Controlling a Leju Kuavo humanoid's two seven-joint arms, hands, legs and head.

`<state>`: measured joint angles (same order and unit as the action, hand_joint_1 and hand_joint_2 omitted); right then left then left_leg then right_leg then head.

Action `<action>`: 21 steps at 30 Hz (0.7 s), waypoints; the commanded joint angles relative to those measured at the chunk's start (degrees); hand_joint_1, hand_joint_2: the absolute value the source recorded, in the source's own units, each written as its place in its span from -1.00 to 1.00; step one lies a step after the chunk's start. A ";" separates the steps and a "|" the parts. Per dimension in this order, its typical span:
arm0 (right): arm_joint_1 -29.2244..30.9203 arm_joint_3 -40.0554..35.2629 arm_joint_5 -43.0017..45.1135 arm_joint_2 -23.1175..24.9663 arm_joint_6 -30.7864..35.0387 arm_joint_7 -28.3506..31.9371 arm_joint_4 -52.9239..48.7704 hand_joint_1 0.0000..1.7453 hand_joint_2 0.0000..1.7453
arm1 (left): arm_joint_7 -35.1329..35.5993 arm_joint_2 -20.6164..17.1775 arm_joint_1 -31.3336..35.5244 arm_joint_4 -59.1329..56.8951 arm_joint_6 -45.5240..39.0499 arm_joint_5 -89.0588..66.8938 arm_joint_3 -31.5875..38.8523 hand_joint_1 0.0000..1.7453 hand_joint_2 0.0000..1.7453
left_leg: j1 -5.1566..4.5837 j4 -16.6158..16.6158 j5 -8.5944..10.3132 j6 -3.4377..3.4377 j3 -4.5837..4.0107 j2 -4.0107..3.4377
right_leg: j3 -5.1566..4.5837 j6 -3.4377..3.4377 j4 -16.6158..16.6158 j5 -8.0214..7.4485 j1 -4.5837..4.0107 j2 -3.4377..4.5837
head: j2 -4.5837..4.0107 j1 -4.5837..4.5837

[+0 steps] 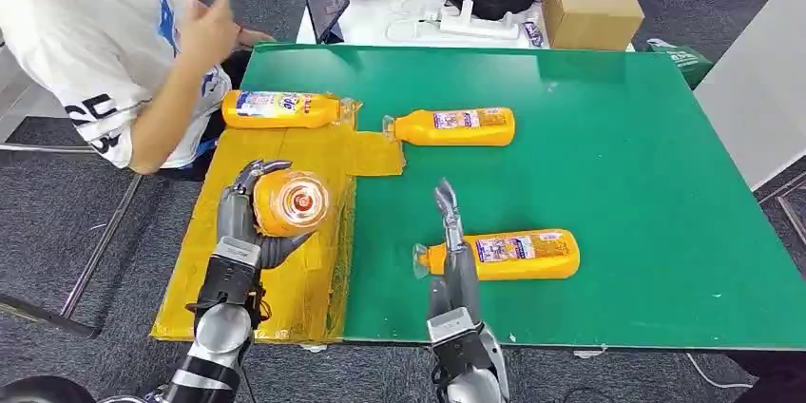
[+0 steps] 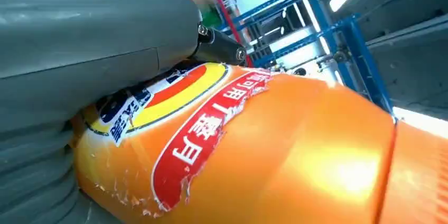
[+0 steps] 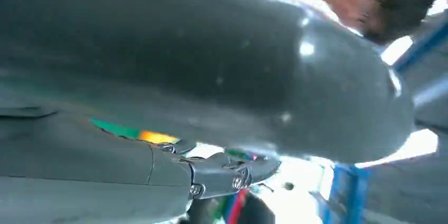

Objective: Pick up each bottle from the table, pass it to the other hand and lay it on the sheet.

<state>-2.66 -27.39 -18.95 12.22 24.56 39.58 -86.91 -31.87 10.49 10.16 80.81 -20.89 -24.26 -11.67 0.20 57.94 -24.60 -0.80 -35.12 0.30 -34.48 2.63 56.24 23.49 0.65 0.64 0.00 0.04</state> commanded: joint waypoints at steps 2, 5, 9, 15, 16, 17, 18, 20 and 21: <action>1.11 -3.72 -4.24 -3.23 2.89 0.39 -5.62 -1.00 -1.00 | 3.53 -4.76 6.52 -11.55 -2.68 -12.69 -2.34 1.00 1.00 | 0.05 -0.07 -0.05 0.05 0.27 0.09 | 0.30 -0.11 -0.07 0.09 -0.07 -0.18 | 0.00 0.02; 1.76 -4.89 -5.97 -3.77 3.87 -1.57 -6.33 -1.00 -1.00 | 8.29 -6.08 11.30 -22.93 -6.71 -24.40 -2.70 1.00 1.00 | -0.01 -0.08 0.02 0.02 0.13 0.09 | 0.14 -0.04 -0.04 0.03 0.01 -0.12 | 0.00 0.00; 1.78 -4.85 -6.62 -3.77 4.78 -1.73 -5.78 -1.00 -1.00 | 9.03 -6.23 13.16 -28.09 -8.59 -27.48 -2.13 1.00 1.00 | 0.04 -0.09 0.00 0.04 0.26 0.04 | 0.29 -0.08 -0.09 0.02 -0.05 -0.10 | 0.00 0.00; 0.79 -2.98 -3.13 -3.09 5.46 -1.06 -7.57 -1.00 1.00 | 17.00 -8.09 17.70 -40.93 -9.27 -40.80 -3.84 1.00 1.00 | 0.05 -0.09 -0.01 0.06 0.29 0.08 | 0.34 -0.09 -0.08 0.06 -0.06 -0.13 | 0.00 -0.02; 0.58 -2.35 -2.41 -2.91 5.56 -0.82 -8.01 -1.00 1.00 | 18.01 -8.51 18.77 -43.20 -8.02 -42.18 -4.28 1.00 1.00 | 0.05 -0.07 -0.01 0.06 0.26 0.04 | 0.29 -0.09 -0.07 0.05 -0.06 -0.10 | 0.00 0.00; 0.48 -1.88 -1.69 -2.81 5.30 -0.60 -8.20 -1.00 1.00 | 17.32 -8.42 19.16 -44.53 -8.47 -41.89 -3.55 1.00 1.00 | 0.06 -0.06 -0.04 0.06 0.31 0.03 | 0.34 -0.10 -0.08 0.06 -0.08 -0.10 | 0.00 0.00; 0.35 -1.41 -0.95 -2.64 5.16 -0.53 -8.43 -1.00 1.00 | 17.91 -8.63 19.60 -45.60 -8.07 -42.65 -3.70 1.00 1.00 | 0.03 -0.04 0.02 0.04 0.10 0.06 | 0.14 -0.05 -0.03 0.02 -0.03 -0.10 | 0.00 0.00; 0.15 -0.66 0.04 -2.36 4.67 -0.52 -8.45 -1.00 1.00 | 17.86 -8.62 19.85 -46.96 -7.35 -42.54 -2.79 1.00 1.00 | 0.07 -0.05 -0.04 0.07 0.29 0.04 | 0.32 -0.11 -0.06 0.07 -0.09 -0.12 | 0.00 0.02; 0.11 -0.50 0.17 -2.31 4.42 -0.64 -8.31 -1.00 1.00 | 18.45 -8.70 19.90 -47.14 -7.53 -43.34 -3.03 1.00 1.00 | 0.06 -0.03 0.00 0.06 0.14 0.01 | 0.16 -0.07 -0.04 0.02 -0.06 -0.06 | 0.00 -0.02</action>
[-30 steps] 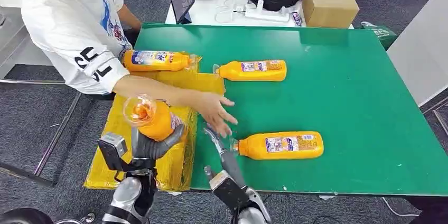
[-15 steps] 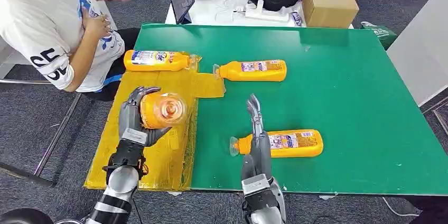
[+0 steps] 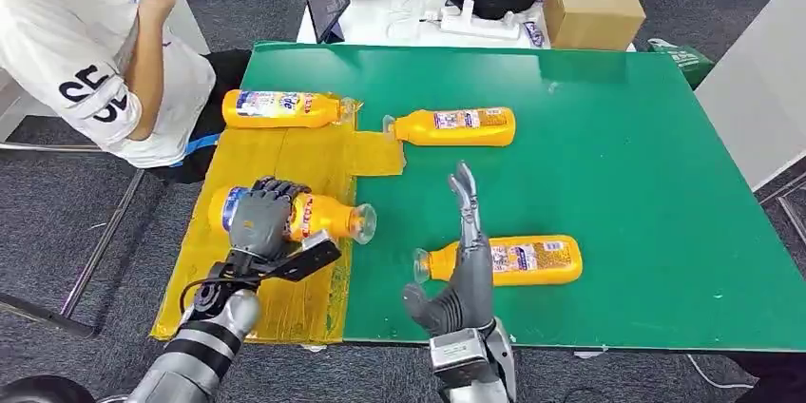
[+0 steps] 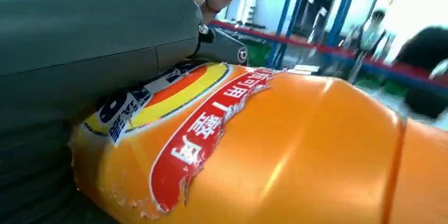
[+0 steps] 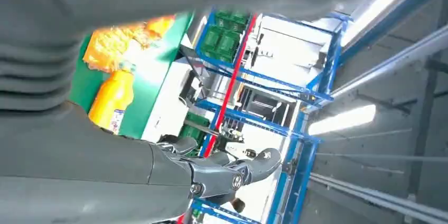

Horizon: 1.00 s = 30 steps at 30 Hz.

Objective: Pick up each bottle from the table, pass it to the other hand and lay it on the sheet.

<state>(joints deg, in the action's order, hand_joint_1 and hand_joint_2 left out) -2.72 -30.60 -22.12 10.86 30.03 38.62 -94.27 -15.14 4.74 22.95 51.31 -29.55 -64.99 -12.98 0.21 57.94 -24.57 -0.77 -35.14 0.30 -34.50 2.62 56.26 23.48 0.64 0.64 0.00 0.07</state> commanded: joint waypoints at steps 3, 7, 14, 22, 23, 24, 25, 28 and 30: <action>0.23 3.19 3.87 -0.77 -2.56 -0.22 0.21 -1.00 1.00 | 2.32 -2.43 6.86 -18.09 2.83 -3.02 -1.67 1.00 1.00 | 0.07 -0.04 -0.07 0.04 0.27 0.04 | 0.31 -0.09 -0.07 0.07 -0.09 -0.12 | 0.00 -0.04; 0.45 3.59 3.79 -0.28 -4.00 -0.24 1.68 -1.00 1.00 | 1.62 -1.95 6.29 -18.34 6.72 -1.58 -0.94 1.00 1.00 | 0.04 -0.02 -0.05 0.02 0.16 0.02 | 0.18 -0.05 -0.05 0.04 -0.05 -0.08 | 0.00 -0.02; 0.92 4.44 4.37 0.46 -6.06 -0.93 4.40 -1.00 1.00 | -2.67 -0.93 4.90 -18.08 14.86 7.29 3.48 -1.00 -1.00 | 0.08 -0.10 -0.06 0.06 0.44 -0.06 | 0.49 -0.12 -0.15 0.01 -0.10 -0.01 | 0.00 -0.02; 1.55 5.02 5.23 0.76 -7.54 -1.10 6.50 -1.00 1.00 | -5.70 -1.19 3.79 -17.15 22.78 14.39 5.20 -1.00 -1.00 | 0.04 -0.10 -0.03 0.02 0.59 0.11 | 0.68 -0.07 -0.15 0.00 -0.05 -0.11 | 0.00 -0.02; 1.64 5.05 5.25 0.76 -7.60 -1.04 6.70 -1.00 1.00 | -5.90 -1.45 3.57 -17.12 22.94 14.59 5.25 -1.00 -1.00 | 0.00 -0.09 0.00 0.01 0.53 0.14 | 0.61 -0.05 -0.10 0.00 -0.01 -0.12 | 0.00 -0.02; 1.64 5.05 5.25 0.76 -7.60 -1.04 6.70 -1.00 1.00 | -5.90 -1.45 3.57 -17.12 22.94 14.59 5.25 -1.00 -1.00 | 0.00 -0.10 -0.01 0.02 0.60 0.14 | 0.69 -0.05 -0.11 0.01 -0.01 -0.12 | 0.00 -0.04; 1.77 5.10 5.25 0.83 -7.60 -1.01 6.98 -1.00 1.00 | -6.10 -1.55 3.43 -17.00 23.31 14.90 5.20 -1.00 -1.00 | 0.03 -0.14 -0.01 0.03 0.69 0.07 | 0.78 -0.09 -0.18 -0.03 -0.05 -0.09 | 0.00 -0.02; 2.27 5.32 5.52 0.89 -8.28 -0.83 8.30 -1.00 1.00 | -7.46 -2.09 2.94 -16.71 27.84 19.05 4.91 -1.00 -1.00 | 0.02 -0.14 0.02 0.03 0.79 0.19 | 0.90 -0.09 -0.18 -0.02 -0.03 -0.17 | 0.00 -0.02; 2.63 5.17 5.53 0.90 -8.72 -0.78 9.47 -1.00 1.00 | -9.19 -1.65 2.26 -16.16 31.82 24.90 7.54 -1.00 -1.00 | 0.00 -0.11 0.01 0.03 0.84 0.30 | 0.97 -0.06 -0.13 0.01 -0.01 -0.19 | 0.00 -0.02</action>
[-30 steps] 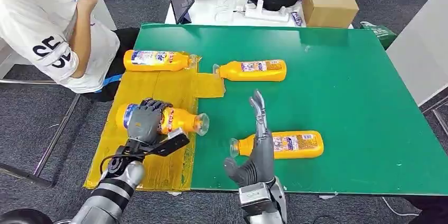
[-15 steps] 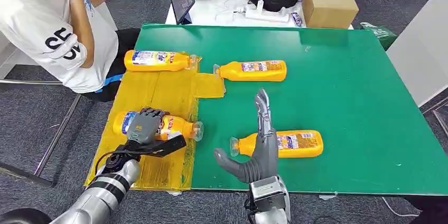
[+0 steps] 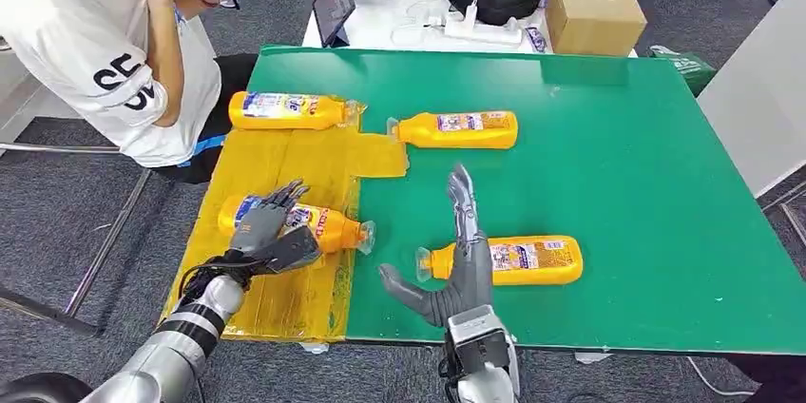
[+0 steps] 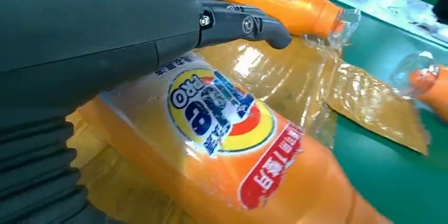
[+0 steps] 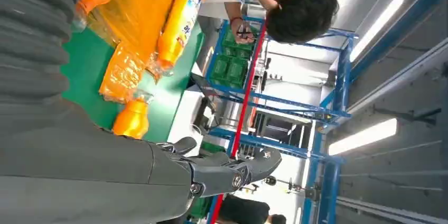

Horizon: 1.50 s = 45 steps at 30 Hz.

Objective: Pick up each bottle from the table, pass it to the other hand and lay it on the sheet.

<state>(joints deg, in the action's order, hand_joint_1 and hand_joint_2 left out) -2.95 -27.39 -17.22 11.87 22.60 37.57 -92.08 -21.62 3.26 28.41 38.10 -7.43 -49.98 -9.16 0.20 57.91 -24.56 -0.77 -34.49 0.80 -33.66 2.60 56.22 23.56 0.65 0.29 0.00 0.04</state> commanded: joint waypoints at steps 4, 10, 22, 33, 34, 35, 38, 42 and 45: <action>3.72 1.21 1.31 -0.06 -3.85 -0.05 10.72 -1.00 1.00 | -10.00 3.36 -8.69 7.30 18.25 30.86 14.00 -1.00 -1.00 | -0.01 -0.16 0.01 0.05 0.36 -0.33 | 0.30 -0.06 -0.14 -0.10 0.00 0.31 | 0.00 -0.02; 4.64 -0.75 -9.50 -2.62 -2.58 -5.99 14.03 -1.00 1.00 | -15.53 10.65 -11.67 27.58 -8.13 41.18 17.94 -1.00 -1.00 | 0.08 0.04 0.08 0.04 -0.02 -0.13 | -0.05 -0.04 -0.04 -0.06 -0.09 -0.05 | 0.00 0.02; 6.04 2.01 -21.35 -9.60 -0.05 -14.02 9.77 -1.00 1.00 | -18.38 10.32 -16.51 40.36 -16.84 42.30 14.14 -1.00 1.00 | 0.07 0.02 0.04 0.06 -0.41 -0.31 | -0.45 -0.03 -0.05 -0.07 -0.08 0.09 | 0.00 0.02; 9.82 11.95 -28.29 -25.07 -14.68 -24.58 5.27 -1.00 1.00 | -18.33 10.32 -21.24 39.21 -15.78 38.38 10.77 -1.00 1.00 | -0.03 0.06 -0.02 -0.01 -0.28 -0.21 | -0.23 -0.02 -0.15 -0.02 -0.01 -0.07 | 0.00 0.02; 9.85 12.09 -28.11 -25.24 -14.78 -24.39 5.45 -1.00 1.00 | -18.34 10.33 -21.21 39.16 -15.77 38.37 10.78 -1.00 1.00 | -0.05 0.04 0.00 0.00 -0.32 -0.21 | -0.29 -0.02 -0.13 -0.04 0.02 -0.05 | 0.00 -0.02; 9.85 12.09 -28.11 -25.24 -14.78 -24.39 5.45 -1.00 1.00 | -18.34 10.33 -21.21 39.16 -15.77 38.37 10.78 -1.00 1.00 | -0.11 0.01 0.05 0.01 -0.44 -0.21 | -0.47 0.02 -0.09 -0.08 0.09 -0.03 | 0.00 -0.04; 9.66 11.83 -28.17 -24.90 -14.81 -24.52 5.54 -1.00 1.00 | -18.33 10.27 -21.01 39.28 -15.78 38.38 10.84 -1.00 1.00 | -0.13 0.01 0.06 0.00 -0.47 -0.12 | -0.48 0.02 -0.07 -0.05 0.11 -0.07 | 0.00 0.00; 9.66 11.83 -28.17 -24.90 -14.81 -24.52 5.54 -1.00 1.00 | -18.33 10.27 -21.01 39.28 -15.78 38.38 10.84 -1.00 1.00 | -0.07 0.02 0.00 0.03 -0.39 -0.29 | -0.44 -0.02 -0.08 -0.06 0.04 0.05 | 0.00 -0.02; 9.97 11.72 -29.90 -26.08 -15.78 -27.50 6.16 -1.00 1.00 | -17.83 10.35 -21.21 39.18 -15.00 38.17 10.70 -1.00 1.00 | -0.09 0.02 0.06 0.01 -0.49 -0.25 | -0.55 0.04 -0.06 -0.08 0.02 0.02 | 0.00 -0.02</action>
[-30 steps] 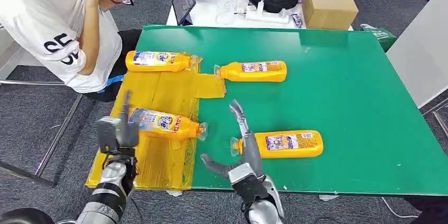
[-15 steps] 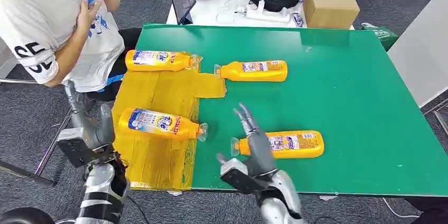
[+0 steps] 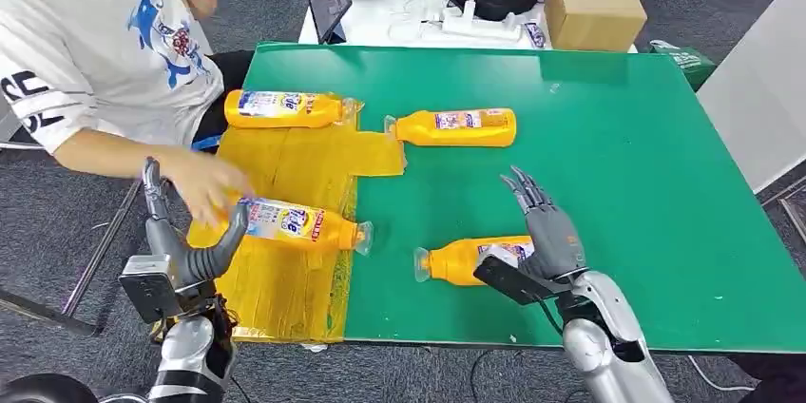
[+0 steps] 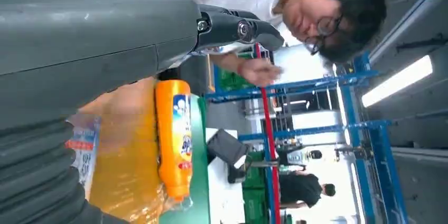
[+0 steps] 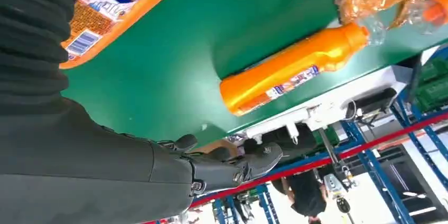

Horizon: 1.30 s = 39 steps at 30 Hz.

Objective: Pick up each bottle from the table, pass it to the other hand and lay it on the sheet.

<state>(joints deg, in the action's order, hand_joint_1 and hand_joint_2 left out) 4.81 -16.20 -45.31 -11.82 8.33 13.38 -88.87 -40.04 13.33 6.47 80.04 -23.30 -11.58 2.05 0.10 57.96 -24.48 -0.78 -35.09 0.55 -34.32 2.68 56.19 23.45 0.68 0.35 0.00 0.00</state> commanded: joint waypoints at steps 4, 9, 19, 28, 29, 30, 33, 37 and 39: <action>3.48 2.86 2.72 -5.23 -7.07 -3.70 9.61 -1.00 1.00 | 1.01 0.27 1.42 -5.69 1.88 -0.86 -1.17 -1.00 1.00 | 0.04 -0.04 -0.02 -0.01 0.14 0.00 | 0.17 -0.03 -0.07 0.01 -0.02 -0.05 | 0.00 0.00; 4.72 0.56 6.79 -9.28 -14.33 -2.67 17.80 -1.00 1.00 | 1.14 -0.45 3.48 -9.85 2.30 -1.49 -2.73 -1.00 1.00 | 0.08 -0.08 -0.03 0.00 0.27 0.09 | 0.40 -0.06 -0.20 0.00 -0.05 -0.15 | 0.00 0.02; 6.26 -3.82 14.72 -15.84 -22.08 -2.92 21.07 -1.00 1.00 | 0.72 -0.38 6.88 -16.42 3.79 -0.29 -3.72 -1.00 1.00 | 0.02 -0.04 -0.05 0.02 0.26 0.09 | 0.35 -0.05 -0.13 0.02 0.02 -0.15 | 0.00 0.02; 7.84 -6.53 14.10 -15.34 -21.56 -4.84 24.85 -1.00 1.00 | 1.19 -0.29 7.81 -17.84 4.18 0.66 -4.34 -1.00 1.00 | 0.02 -0.04 -0.04 0.02 0.17 -0.01 | 0.23 -0.03 -0.11 -0.02 0.03 0.00 | 0.00 0.02; 7.85 -6.60 14.09 -15.17 -21.55 -4.84 24.85 -1.00 1.00 | 1.19 -0.23 7.83 -17.84 4.17 0.67 -4.35 -1.00 1.00 | 0.05 -0.06 -0.07 0.03 0.28 -0.04 | 0.34 -0.07 -0.16 -0.01 -0.01 0.00 | 0.00 0.02; 8.25 -6.88 13.67 -14.76 -20.94 -4.85 25.69 -1.00 1.00 | 1.22 -0.10 7.98 -17.97 4.07 0.90 -4.27 -1.00 1.00 | 0.05 -0.03 -0.06 0.03 0.21 -0.07 | 0.26 -0.06 -0.13 -0.03 -0.01 0.04 | 0.00 0.00; 8.07 -6.72 13.40 -13.86 -19.68 -4.51 25.77 -1.00 1.00 | 1.15 -0.04 7.95 -17.74 3.84 1.11 -4.25 -1.00 1.00 | 0.05 -0.05 -0.03 0.03 0.20 -0.04 | 0.25 -0.05 -0.13 -0.04 -0.01 -0.01 | 0.00 0.02; 7.87 -6.28 12.29 -12.73 -17.89 -3.91 25.74 -1.00 1.00 | 1.31 -0.04 7.82 -17.44 3.98 1.21 -4.27 -1.00 1.00 | 0.05 -0.05 -0.05 0.04 0.28 -0.08 | 0.31 -0.07 -0.13 -0.02 -0.01 0.01 | 0.00 0.02; 6.94 -5.18 11.21 -10.93 -15.51 -0.56 25.17 -1.00 1.00 | 1.38 0.14 7.99 -17.77 4.32 1.23 -4.27 -1.00 1.00 | 0.05 -0.04 -0.02 0.02 0.21 -0.08 | 0.22 -0.04 -0.12 -0.04 0.00 0.01 | 0.00 0.02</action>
<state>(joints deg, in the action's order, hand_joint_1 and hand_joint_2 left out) 11.22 -19.87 -31.93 -27.52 -10.84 8.90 -68.30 -39.23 13.44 12.29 66.23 -19.54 -10.78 -1.75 0.08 57.98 -24.48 -0.81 -35.04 0.52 -34.27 2.72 56.18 23.42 0.76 0.35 0.00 0.02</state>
